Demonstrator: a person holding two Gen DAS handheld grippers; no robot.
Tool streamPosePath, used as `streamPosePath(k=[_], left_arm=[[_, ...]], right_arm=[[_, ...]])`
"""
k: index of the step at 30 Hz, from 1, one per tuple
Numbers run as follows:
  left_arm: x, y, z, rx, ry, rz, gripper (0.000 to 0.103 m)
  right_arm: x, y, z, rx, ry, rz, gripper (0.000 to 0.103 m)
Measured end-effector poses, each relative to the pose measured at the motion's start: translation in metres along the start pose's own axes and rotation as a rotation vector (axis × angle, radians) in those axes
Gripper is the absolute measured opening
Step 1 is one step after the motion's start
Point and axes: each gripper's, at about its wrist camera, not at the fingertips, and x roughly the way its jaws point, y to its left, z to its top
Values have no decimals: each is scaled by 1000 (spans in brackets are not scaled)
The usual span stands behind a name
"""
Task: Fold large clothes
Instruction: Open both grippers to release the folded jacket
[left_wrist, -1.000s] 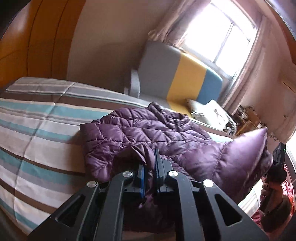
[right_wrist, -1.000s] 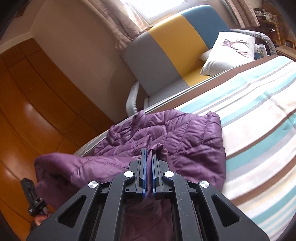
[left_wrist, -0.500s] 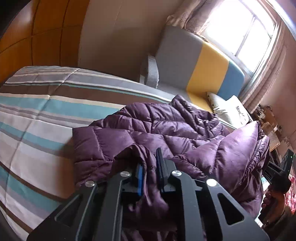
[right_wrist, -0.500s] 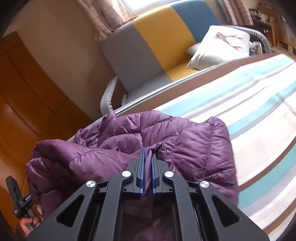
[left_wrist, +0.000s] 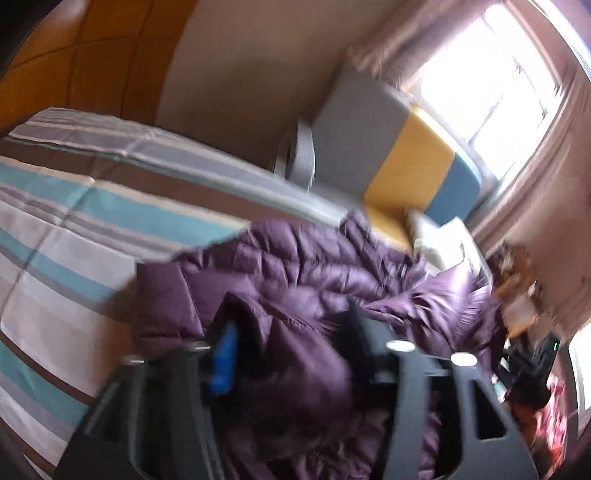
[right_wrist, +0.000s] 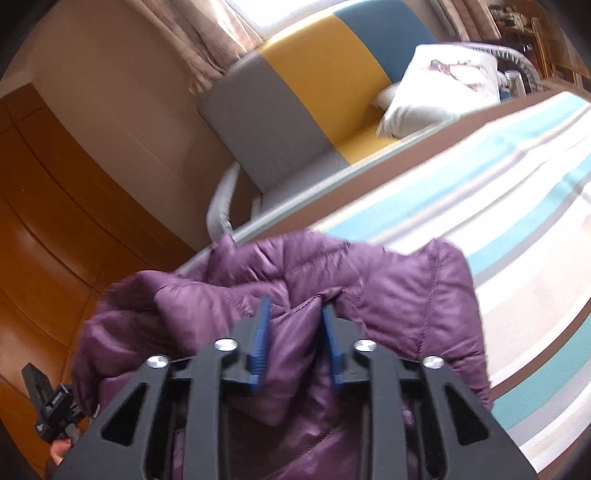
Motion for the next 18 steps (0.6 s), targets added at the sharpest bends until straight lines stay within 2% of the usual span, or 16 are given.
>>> streamPosePath(k=[1,2,3,7,10,13,18], left_arm=[[-8,1,2,-4,-51,37,95],[-17,2,4,-5,-109,75,97],[-25,4,5,-8,-159,97,98],[-32,16,-3,-34,-133,104,98],[-31,22,-23,6,-97,115,99],[-25,26,-49,46,-40,133,99],[-10,35,-78,29,71,117,99]], right_arm=[[-5,1,0,2,-14,-7,57],[-12,1,-1,3,-38,-24,68],[-21,0,-2,1,-74,-33,75],[-37,-2,-9,-42,-66,-58,75],[-46,-9,-23,-62,-44,-107,75],[-52,-24,-36,-18,-14,-131,75],[-51,-36,-51,40,18,-129,79]])
